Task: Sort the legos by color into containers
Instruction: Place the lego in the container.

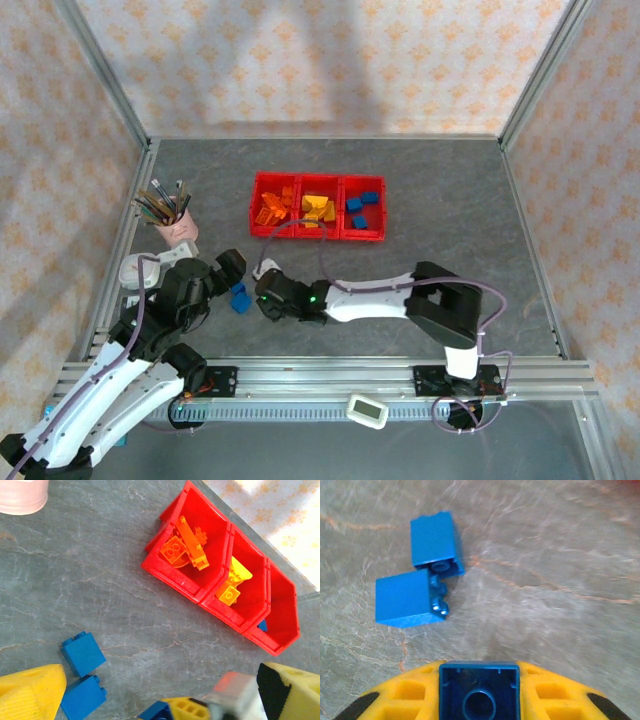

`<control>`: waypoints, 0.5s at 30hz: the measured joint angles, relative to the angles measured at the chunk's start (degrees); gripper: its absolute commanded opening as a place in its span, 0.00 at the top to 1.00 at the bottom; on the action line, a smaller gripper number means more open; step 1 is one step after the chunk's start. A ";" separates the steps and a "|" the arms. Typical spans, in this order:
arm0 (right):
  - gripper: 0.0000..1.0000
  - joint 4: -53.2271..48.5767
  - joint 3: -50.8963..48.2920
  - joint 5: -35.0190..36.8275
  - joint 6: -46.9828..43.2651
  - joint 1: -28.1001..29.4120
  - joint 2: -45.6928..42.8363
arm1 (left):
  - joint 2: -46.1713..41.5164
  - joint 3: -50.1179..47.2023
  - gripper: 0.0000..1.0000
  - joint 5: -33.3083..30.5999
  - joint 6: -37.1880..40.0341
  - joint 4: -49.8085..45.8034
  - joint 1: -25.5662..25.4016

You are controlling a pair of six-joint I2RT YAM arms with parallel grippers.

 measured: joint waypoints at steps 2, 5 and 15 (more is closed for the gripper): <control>0.75 -0.37 -2.25 0.35 1.51 -1.90 -3.76 | 1.01 0.00 0.01 0.94 0.59 1.29 0.02; 0.75 -1.22 -4.98 1.07 3.15 -5.75 -8.55 | 3.06 0.00 0.01 2.51 1.90 3.67 0.00; 0.76 -5.53 -5.46 2.80 6.14 -24.33 -15.43 | 11.02 0.00 0.01 8.02 5.95 16.20 0.00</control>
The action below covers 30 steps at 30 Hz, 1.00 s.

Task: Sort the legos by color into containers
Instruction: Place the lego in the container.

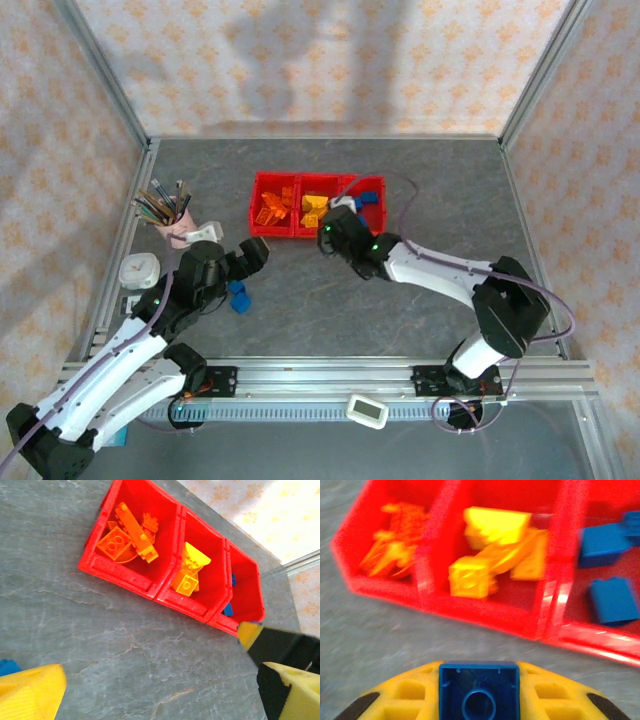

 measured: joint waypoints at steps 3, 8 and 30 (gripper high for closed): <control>0.76 -1.29 1.07 0.50 0.22 -4.92 0.26 | 3.32 0.00 0.01 1.57 0.72 3.56 0.00; 0.76 -1.95 7.26 1.64 0.17 -9.90 5.18 | 6.84 0.00 0.01 2.95 1.57 8.17 0.00; 0.34 -5.40 17.68 2.21 -1.81 -14.60 16.70 | 8.61 0.00 0.01 3.10 2.12 11.41 0.02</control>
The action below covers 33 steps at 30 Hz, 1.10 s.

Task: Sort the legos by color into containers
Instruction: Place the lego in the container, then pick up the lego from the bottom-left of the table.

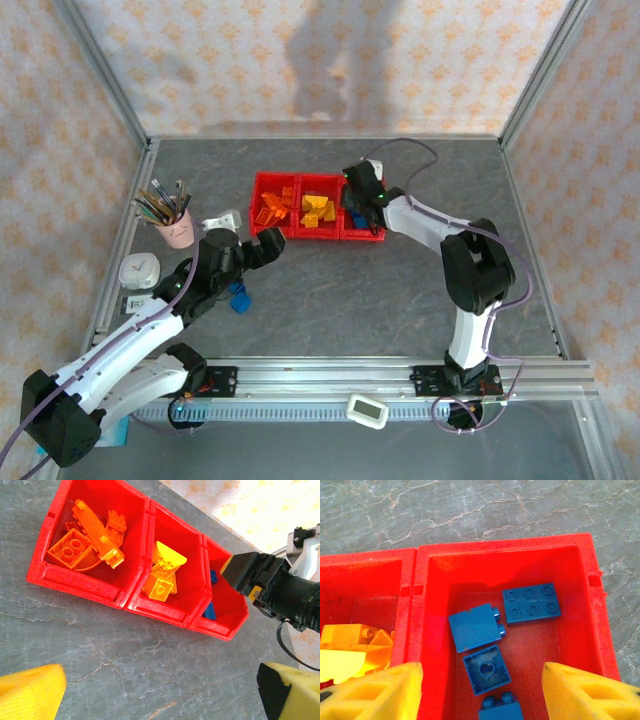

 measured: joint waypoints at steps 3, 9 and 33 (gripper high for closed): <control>0.31 -0.22 -1.07 0.04 -0.92 2.25 -3.06 | -0.79 0.00 0.01 -0.37 0.22 -0.63 0.00; 0.26 -0.07 -5.09 -0.63 -1.49 11.10 -10.62 | -5.44 0.04 0.01 -2.45 0.26 -4.55 0.09; 0.10 13.25 -7.52 -9.49 -4.11 39.45 4.59 | -21.75 3.76 0.01 -13.90 -8.96 -30.91 0.09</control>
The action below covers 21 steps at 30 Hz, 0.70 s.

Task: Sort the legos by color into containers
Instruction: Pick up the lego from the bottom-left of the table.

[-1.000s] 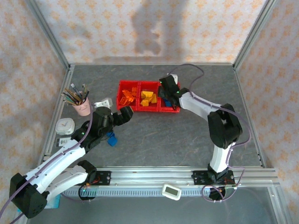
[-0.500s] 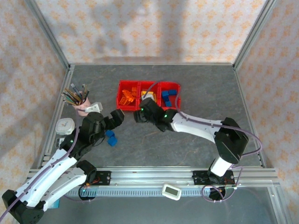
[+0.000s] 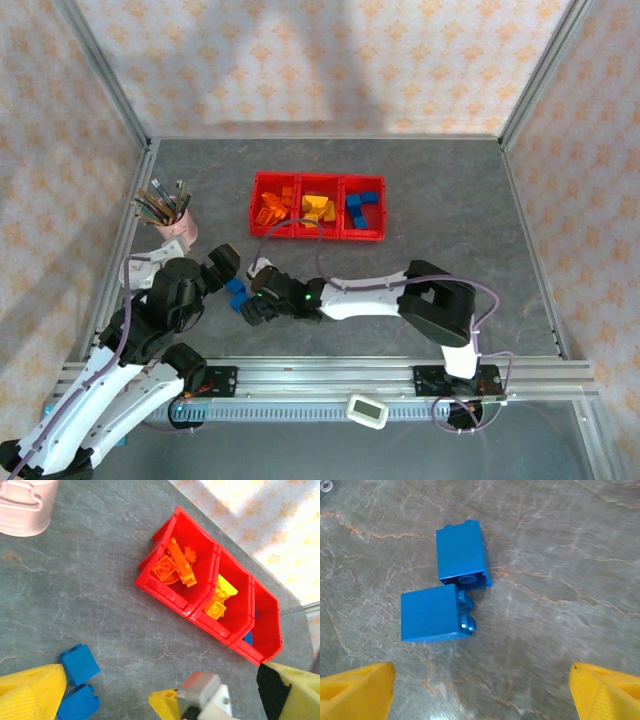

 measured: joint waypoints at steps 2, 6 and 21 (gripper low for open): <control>0.10 0.39 1.88 -0.22 -0.50 0.24 2.14 | -0.39 0.13 0.01 -0.87 -0.81 -1.03 0.00; 0.10 1.11 5.35 -0.44 -1.64 0.57 5.64 | -0.83 0.13 0.01 -1.68 -1.64 -2.71 0.00; 0.43 1.18 11.50 0.04 -5.16 0.90 12.94 | -0.92 0.13 0.01 -2.71 -2.38 -3.63 0.00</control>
